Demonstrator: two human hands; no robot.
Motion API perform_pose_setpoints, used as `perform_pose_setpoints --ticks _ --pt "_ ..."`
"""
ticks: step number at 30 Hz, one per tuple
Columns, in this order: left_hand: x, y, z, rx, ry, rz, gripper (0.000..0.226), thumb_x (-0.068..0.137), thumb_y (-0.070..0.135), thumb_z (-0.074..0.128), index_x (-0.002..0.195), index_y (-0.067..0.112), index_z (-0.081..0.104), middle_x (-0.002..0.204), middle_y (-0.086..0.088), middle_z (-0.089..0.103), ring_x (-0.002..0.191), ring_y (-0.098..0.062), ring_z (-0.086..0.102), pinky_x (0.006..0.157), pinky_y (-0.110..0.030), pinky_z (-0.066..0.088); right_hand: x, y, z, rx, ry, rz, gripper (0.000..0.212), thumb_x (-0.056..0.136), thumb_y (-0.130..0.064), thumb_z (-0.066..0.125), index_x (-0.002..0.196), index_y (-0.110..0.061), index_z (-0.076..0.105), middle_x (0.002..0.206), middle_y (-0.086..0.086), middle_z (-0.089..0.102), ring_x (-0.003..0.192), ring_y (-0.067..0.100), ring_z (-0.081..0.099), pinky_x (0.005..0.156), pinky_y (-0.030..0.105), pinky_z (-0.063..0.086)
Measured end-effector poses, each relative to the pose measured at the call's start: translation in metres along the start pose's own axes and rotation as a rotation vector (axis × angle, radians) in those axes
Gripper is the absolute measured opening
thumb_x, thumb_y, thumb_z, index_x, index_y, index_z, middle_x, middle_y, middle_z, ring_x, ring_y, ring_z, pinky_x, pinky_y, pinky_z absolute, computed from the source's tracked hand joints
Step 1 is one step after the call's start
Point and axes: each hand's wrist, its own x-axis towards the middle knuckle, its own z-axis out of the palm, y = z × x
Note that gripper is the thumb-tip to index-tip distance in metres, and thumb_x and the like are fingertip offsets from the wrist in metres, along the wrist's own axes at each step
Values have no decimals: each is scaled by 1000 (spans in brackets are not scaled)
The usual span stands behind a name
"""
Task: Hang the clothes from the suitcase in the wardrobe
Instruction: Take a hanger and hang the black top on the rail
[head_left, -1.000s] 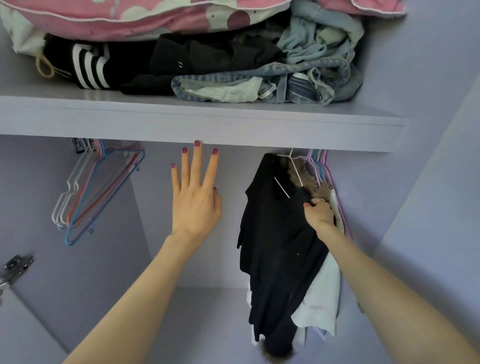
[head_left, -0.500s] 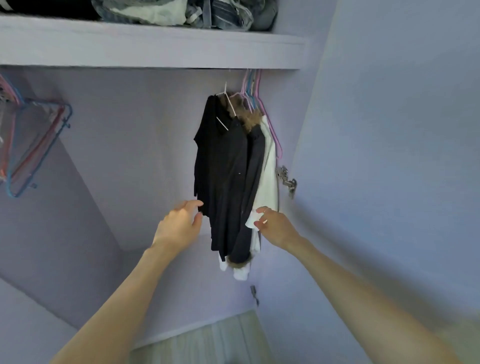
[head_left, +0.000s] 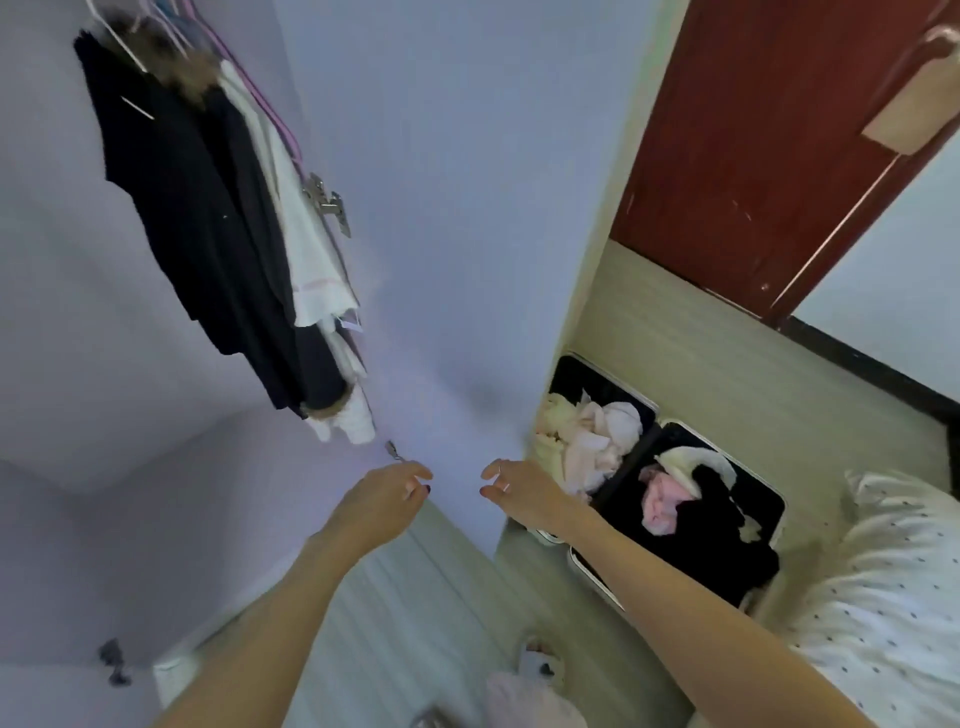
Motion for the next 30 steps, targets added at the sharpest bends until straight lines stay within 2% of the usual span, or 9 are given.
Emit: perform_pose_setpoints --ticks 3,7,11,15,19,22,25,27,30 --pt "21 42 44 13 -161 59 25 96 22 45 117 22 59 106 2 59 94 -11 53 82 -20 41 -21 63 -19 66 62 139 36 97 -31 45 121 -6 56 117 14 61 111 30 56 93 34 42" --pt "52 100 95 10 -262 147 24 96 18 44 114 20 61 100 -2 61 94 -18 57 83 -25 44 -42 142 -49 144 144 236 31 96 -29 47 118 -9 58 116 13 63 108 29 58 93 36 45" --pt "94 163 151 30 -357 205 27 96 14 43 116 15 61 96 -4 58 84 -15 52 70 -23 42 -56 220 -87 141 178 295 34 98 -26 46 127 -10 53 123 12 61 113 29 57 94 37 46" --pt "145 217 212 56 -393 216 28 95 14 45 118 18 59 108 -6 63 95 -20 57 82 -33 49 -51 302 -121 194 183 368 36 98 -26 46 131 -12 50 125 9 61 115 27 56 95 33 44" --pt "192 252 276 57 -418 217 32 95 13 44 126 16 53 117 -5 60 104 -23 57 92 -36 46 -30 380 -136 237 169 452 36 99 -26 43 131 -13 50 124 8 61 117 27 54 96 32 43" --pt "229 251 328 87 -456 197 35 96 13 43 130 15 50 121 -7 60 109 -24 57 93 -38 46 -6 434 -132 257 161 505 33 99 -26 43 129 -14 52 118 8 64 109 27 59 90 33 46" --pt "263 229 384 145 -505 162 36 96 14 41 132 15 47 122 -7 57 103 -24 58 90 -39 47 27 488 -111 286 139 562 32 98 -26 43 127 -16 53 112 8 66 100 26 63 86 37 50" --pt "286 204 429 198 -556 142 36 97 16 40 132 18 45 121 -5 55 99 -22 58 88 -40 48 57 530 -88 287 112 595 33 98 -27 44 128 -16 51 110 7 66 98 23 63 86 36 50" --pt "330 162 498 277 -624 120 36 98 17 37 134 19 44 125 -4 53 103 -22 57 89 -37 47 109 599 -48 279 108 658 35 98 -26 44 131 -16 49 108 5 67 98 20 62 86 33 48"
